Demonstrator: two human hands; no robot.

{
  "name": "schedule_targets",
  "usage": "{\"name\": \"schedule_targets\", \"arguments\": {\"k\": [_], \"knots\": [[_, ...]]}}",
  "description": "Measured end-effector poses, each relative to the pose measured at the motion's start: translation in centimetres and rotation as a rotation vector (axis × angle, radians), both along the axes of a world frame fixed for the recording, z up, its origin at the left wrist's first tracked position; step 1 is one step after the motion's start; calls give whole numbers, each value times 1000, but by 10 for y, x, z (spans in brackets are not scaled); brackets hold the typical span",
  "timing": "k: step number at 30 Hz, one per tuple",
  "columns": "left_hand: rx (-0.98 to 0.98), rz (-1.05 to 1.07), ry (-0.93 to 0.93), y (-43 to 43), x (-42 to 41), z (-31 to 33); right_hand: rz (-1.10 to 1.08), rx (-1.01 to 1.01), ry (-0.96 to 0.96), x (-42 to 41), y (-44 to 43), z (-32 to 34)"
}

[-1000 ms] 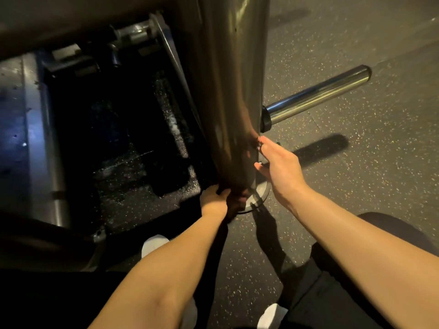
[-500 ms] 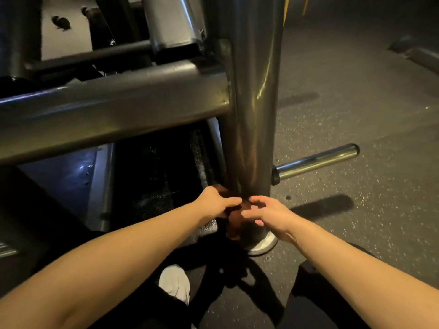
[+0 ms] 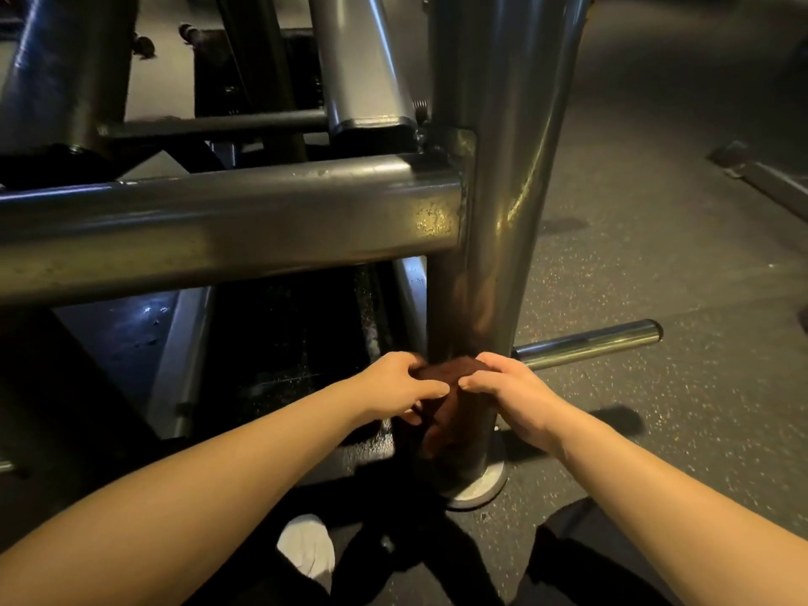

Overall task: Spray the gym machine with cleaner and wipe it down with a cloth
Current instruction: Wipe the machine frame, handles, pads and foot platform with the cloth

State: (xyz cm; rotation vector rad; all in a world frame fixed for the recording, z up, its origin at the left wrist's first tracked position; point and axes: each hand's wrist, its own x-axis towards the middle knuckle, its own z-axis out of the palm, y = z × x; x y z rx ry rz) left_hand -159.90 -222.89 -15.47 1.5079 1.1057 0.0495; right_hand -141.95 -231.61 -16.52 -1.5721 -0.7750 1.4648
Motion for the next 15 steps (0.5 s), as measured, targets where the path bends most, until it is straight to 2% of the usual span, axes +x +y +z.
{"name": "schedule_targets", "arguments": {"k": [4,8,10,12,15], "knots": [[163,25,11,-2,-16,24,-31,69,266,6,-1,39],[542,-73,112,-12,-29,72,-136,142,402,7,-6,88],[700,-27,69,-19,-33,103,-134,257,400,3,-7,118],[838,65,-26,-20,-39,132,-140,452,364,-3,-1,151],[1086,231,-105,-6,-54,164,-207,774,157,-18,14,196]]}}
